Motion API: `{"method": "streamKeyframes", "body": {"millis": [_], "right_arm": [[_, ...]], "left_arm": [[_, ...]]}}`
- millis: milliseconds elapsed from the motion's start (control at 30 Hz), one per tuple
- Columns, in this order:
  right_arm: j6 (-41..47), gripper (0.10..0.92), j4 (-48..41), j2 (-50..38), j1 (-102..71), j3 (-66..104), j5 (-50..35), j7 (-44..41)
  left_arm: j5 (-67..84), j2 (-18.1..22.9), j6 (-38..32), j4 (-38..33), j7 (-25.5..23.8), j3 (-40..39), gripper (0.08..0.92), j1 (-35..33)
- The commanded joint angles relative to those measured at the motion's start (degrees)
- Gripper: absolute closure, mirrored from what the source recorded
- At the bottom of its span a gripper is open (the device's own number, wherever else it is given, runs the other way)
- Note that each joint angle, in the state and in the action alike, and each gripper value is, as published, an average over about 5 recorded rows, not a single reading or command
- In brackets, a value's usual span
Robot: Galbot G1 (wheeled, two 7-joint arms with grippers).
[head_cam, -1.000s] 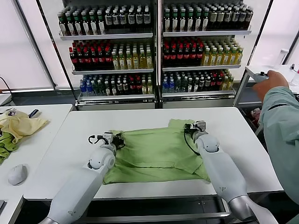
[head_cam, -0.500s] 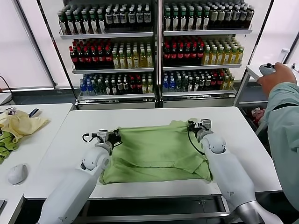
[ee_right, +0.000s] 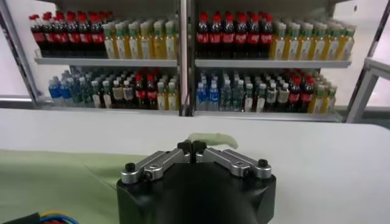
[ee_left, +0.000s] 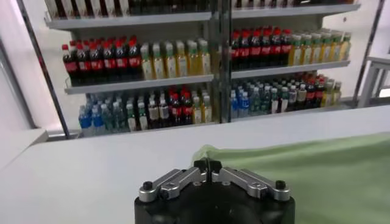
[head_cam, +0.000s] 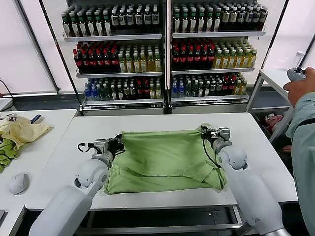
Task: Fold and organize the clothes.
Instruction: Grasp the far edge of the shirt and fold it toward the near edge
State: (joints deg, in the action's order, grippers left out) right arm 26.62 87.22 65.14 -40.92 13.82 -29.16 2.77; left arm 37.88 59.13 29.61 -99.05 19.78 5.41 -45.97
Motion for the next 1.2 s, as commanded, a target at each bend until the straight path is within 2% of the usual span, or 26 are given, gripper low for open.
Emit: {"method": "streamKeyframes", "body": {"millis": [33,367,767,933,1067,1200], "right_arm": [[0.1,0.908,16.4,-3.4,-12.4,4.1,-0.3,0.0],[-0.5,0.908,23.6,-3.4,-24.0,9.1,2.7,-0.7],[0.2,0.896,18.3,-0.6,-25.2,7.8,8.3,-0.1],[0.3,0.775,18.2,0.3,-25.0,7.4,9.1,0.3],[-0.2,0.663,20.6,0.4,-26.3,8.0,9.4,0.2],[-0.8,0.542,23.8,0.2,-28.5,9.2,9.9,-0.1]], "left_arm": [[-1.7,-3.3,0.1,-13.8,0.1,2.5,0.912,-12.1],[-7.3,-4.2,-0.5,-18.6,-0.8,4.6,0.912,-22.7],[-14.6,-2.7,-0.9,-13.6,-3.5,5.4,0.911,-25.1],[-16.3,-2.4,-0.7,-14.9,-4.8,6.4,0.850,-27.1],[-16.2,-0.5,-1.1,-18.8,-4.9,9.2,0.738,-30.2],[-13.8,3.4,-1.9,-22.2,-2.7,13.3,0.617,-31.7]]}}
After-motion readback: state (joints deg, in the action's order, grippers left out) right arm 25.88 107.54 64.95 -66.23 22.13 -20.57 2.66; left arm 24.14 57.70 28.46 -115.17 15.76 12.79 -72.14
